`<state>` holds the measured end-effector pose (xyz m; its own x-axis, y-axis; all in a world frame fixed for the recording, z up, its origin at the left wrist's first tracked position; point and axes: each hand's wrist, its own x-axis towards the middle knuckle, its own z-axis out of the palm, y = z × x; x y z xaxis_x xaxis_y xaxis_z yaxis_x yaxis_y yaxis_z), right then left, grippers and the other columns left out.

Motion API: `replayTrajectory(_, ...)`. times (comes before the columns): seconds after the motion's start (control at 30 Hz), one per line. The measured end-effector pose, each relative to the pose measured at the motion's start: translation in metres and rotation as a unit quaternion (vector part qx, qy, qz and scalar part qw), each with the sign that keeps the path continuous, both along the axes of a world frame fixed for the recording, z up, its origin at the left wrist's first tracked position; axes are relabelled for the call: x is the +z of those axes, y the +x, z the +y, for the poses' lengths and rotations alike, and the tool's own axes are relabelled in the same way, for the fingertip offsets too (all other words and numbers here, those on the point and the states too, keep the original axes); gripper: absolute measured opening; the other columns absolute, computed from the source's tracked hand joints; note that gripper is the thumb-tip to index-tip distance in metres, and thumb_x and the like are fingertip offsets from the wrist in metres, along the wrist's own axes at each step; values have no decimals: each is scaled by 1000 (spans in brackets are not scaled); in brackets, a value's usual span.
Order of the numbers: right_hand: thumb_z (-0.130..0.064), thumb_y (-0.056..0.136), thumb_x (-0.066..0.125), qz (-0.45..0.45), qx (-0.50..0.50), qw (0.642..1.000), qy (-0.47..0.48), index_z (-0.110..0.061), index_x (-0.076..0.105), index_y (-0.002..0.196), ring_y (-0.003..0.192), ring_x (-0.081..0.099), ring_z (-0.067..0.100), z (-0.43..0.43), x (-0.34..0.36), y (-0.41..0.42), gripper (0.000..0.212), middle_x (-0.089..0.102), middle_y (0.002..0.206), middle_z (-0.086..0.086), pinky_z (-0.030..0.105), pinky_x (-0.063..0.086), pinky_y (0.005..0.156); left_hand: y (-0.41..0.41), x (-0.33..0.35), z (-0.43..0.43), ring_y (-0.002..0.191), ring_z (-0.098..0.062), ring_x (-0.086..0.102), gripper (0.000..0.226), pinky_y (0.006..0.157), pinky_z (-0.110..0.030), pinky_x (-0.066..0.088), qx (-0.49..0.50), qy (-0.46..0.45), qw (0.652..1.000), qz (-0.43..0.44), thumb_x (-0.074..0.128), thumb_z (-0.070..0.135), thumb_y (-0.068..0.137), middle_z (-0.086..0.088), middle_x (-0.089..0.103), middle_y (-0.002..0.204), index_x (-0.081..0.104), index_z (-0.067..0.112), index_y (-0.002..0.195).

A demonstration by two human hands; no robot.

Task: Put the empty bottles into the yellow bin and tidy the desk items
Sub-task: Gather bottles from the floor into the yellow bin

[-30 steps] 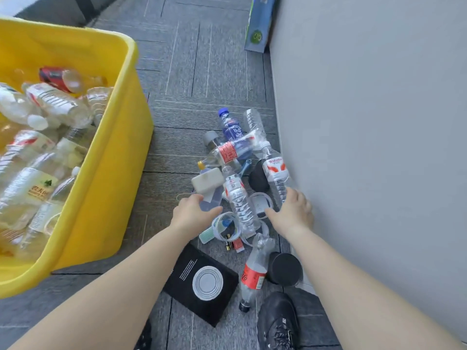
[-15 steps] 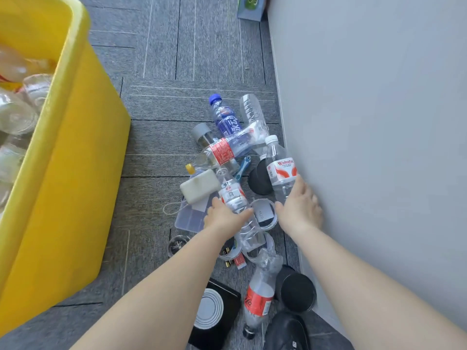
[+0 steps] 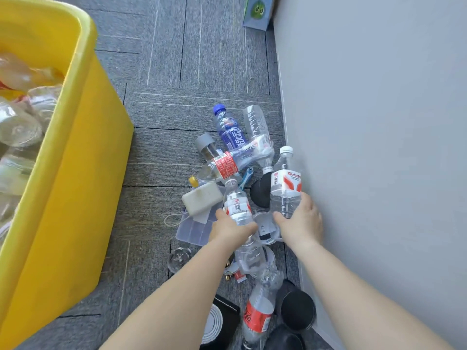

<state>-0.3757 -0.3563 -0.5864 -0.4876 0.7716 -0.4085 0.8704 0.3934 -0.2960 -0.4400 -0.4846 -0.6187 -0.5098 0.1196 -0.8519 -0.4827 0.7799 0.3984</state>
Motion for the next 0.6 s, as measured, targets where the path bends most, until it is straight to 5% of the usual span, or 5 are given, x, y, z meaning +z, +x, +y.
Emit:
replayTrajectory(0.13, -34, 78, 73, 100, -19, 993, -60, -17, 37, 139, 123, 45, 28, -16, 18, -6, 73, 49, 135, 7, 38, 37, 104, -12, 48, -32, 92, -19, 59, 64, 83, -34, 50, 21, 54, 998, 40, 70, 38, 72, 2, 56, 105, 32, 23, 122)
replayTrajectory(0.27, -31, 78, 74, 165, -29, 976, -139, -19, 38, 137, 116, 51, 21, -45, 47, -11, 71, 50, 132, 1, 40, 42, 101, -29, 111, -77, 81, 0, 54, 69, 64, -23, 45, 42, 116, 985, 121, 72, 34, 75, 14, 52, 97, 29, 28, 129)
replayTrajectory(0.37, -30, 79, 74, 199, -32, 958, -202, -17, 39, 136, 107, 53, 19, -72, 74, -22, 68, 52, 126, 2, 35, 45, 89, -43, 155, -121, 83, 5, 54, 74, 65, -20, 47, 76, 135, 970, 188, 74, 35, 74, 13, 54, 104, 30, 26, 133)
replayTrajectory(0.47, -28, 81, 73, 231, -4, 935, -269, -14, 37, 138, 111, 53, 18, -109, 106, -41, 69, 51, 128, 2, 31, 46, 80, -53, 194, -174, 79, 4, 55, 67, 59, -15, 45, 128, 133, 951, 249, 74, 31, 76, 9, 57, 106, 31, 28, 126)
replayTrajectory(0.6, -29, 84, 70, 272, 80, 894, -347, -14, 35, 138, 111, 51, 15, -177, 157, -71, 67, 50, 126, -2, 27, 42, 81, -62, 241, -256, 88, -7, 59, 63, 73, -29, 46, 216, 117, 927, 282, 74, 29, 76, 5, 59, 109, 37, 27, 127)
